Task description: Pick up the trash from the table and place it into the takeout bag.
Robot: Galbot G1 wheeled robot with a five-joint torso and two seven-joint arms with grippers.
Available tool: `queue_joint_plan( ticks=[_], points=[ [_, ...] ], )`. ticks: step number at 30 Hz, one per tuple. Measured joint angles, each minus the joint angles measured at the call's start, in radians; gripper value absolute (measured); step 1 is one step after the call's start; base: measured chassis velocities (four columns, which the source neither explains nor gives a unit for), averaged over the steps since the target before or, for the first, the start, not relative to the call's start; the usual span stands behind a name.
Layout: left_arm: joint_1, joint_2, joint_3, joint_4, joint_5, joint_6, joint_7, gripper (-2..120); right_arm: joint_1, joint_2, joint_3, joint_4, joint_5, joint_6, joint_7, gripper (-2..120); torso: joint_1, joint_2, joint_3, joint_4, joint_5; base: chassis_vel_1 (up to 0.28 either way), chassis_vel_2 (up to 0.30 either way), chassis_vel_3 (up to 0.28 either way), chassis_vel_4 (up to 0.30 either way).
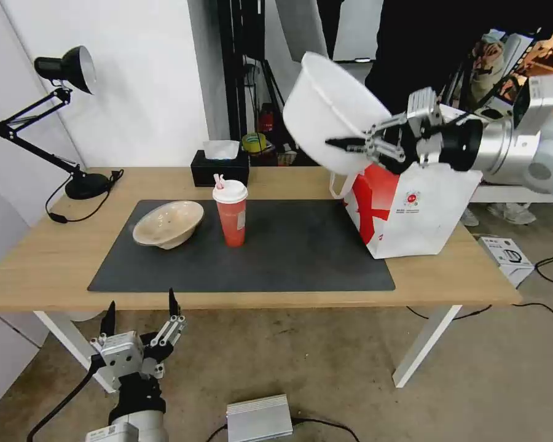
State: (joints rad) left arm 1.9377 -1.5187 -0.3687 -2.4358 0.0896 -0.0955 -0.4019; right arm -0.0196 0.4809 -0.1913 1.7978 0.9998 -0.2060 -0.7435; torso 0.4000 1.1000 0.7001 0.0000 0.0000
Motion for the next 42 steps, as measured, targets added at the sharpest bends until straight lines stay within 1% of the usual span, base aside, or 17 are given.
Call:
queue_joint_plan(
  ticks=[1,5,7,16,19,29,34,36,42],
  points=[
    [0.0,0.0,0.0,0.0,0.0,0.0,0.0,100,0.0,0.0,0.0,0.0,0.0,0.0,0.0,0,0.0,0.0,0.0,0.0,0.0,0.0,0.0,0.0,0.0],
    [-0.004,0.001,0.0,0.006,-0.003,0.0,0.0,100,0.036,0.039,-0.014,-0.074,0.012,0.0,0.026,0,0.0,0.0,0.0,0.0001,-0.0001,0.0,0.0,0.0,0.0],
    [-0.005,0.002,0.0,0.01,-0.003,0.0,0.0,100,0.037,0.05,-0.014,-0.09,0.014,0.0,0.034,0,0.0,0.0,0.0,0.0001,-0.0001,0.0,0.0,0.0,0.0],
    [-0.011,0.003,0.0,0.017,-0.006,-0.001,-0.001,100,0.023,0.1,-0.002,-0.163,0.025,-0.006,0.09,0,0.0,0.0,0.0,0.0,0.0,0.0,0.0,0.0,0.0],
    [-0.012,0.008,-0.002,0.018,-0.008,-0.001,-0.001,100,0.012,0.118,0.007,-0.188,0.051,-0.012,0.116,0,0.0,0.0,0.0,0.0001,0.0,0.0,0.0,0.0,0.0],
    [-0.007,0.021,-0.007,0.005,-0.01,-0.001,-0.001,100,-0.052,0.142,0.041,-0.213,0.066,-0.027,0.168,0,0.0,0.0,0.0,0.0,0.0,0.0,0.0,0.0,0.0],
    [-0.009,0.023,-0.008,0.007,-0.012,-0.001,-0.002,100,-0.085,0.154,0.062,-0.228,0.114,-0.042,0.2,0,0.0,0.0,0.0,0.0001,0.0,0.0,0.0,0.0,0.0],
    [-0.011,0.026,-0.006,0.012,-0.013,-0.001,-0.002,100,-0.118,0.16,0.085,-0.243,0.134,-0.046,0.213,0,0.0,0.0,0.0,0.0001,0.0001,0.0,0.0,0.0,0.0],
    [-0.019,0.034,-0.004,0.022,-0.03,0.001,-0.003,100,-0.144,0.157,0.103,-0.261,0.135,-0.046,0.216,0,0.0,0.0,0.0,0.0,0.0,0.0,0.0,0.0,0.0]
  ],
)
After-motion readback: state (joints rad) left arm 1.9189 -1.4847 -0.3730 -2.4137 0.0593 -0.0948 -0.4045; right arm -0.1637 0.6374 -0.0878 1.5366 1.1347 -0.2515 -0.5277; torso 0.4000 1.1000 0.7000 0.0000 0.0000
